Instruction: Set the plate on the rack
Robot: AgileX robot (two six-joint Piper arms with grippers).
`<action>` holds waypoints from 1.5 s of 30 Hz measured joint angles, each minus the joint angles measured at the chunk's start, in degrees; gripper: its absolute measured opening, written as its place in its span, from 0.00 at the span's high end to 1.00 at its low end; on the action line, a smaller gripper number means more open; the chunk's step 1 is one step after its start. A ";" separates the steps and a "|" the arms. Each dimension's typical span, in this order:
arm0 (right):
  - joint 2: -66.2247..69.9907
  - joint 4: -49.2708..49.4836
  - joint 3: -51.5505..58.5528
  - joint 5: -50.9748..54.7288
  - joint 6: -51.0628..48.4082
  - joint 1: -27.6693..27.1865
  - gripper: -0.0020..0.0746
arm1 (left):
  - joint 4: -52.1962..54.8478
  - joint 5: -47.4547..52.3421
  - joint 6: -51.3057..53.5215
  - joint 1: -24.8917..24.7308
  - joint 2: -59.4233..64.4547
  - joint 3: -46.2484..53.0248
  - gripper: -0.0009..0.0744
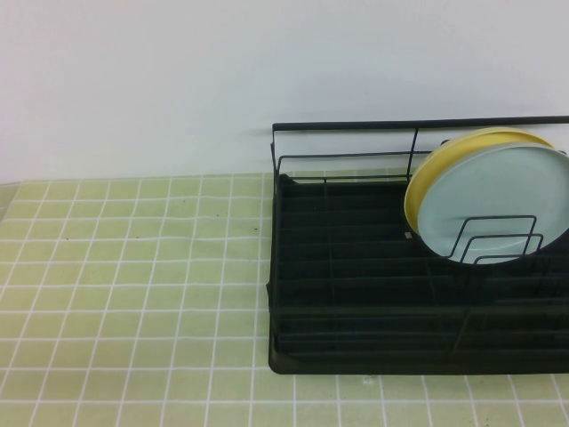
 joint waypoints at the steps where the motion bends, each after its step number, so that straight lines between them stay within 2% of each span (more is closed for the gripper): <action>1: 0.00 0.00 0.00 0.00 0.00 0.00 0.98 | -1.03 1.03 1.65 0.00 -0.81 1.25 0.99; 9: 0.00 0.00 0.00 0.00 0.00 0.00 0.98 | -5.79 11.30 8.84 0.00 -4.14 5.61 0.99; 19: -0.10 0.00 0.00 0.00 0.00 0.00 0.98 | -7.09 11.07 10.48 0.31 -4.14 5.73 0.99; 32: -0.10 0.00 0.00 0.00 0.00 0.00 0.98 | -11.83 10.00 10.40 5.85 -4.58 9.60 0.99; 45: -0.10 0.00 0.00 0.00 0.00 0.00 0.98 | -11.58 8.35 15.68 5.72 -5.50 11.02 0.99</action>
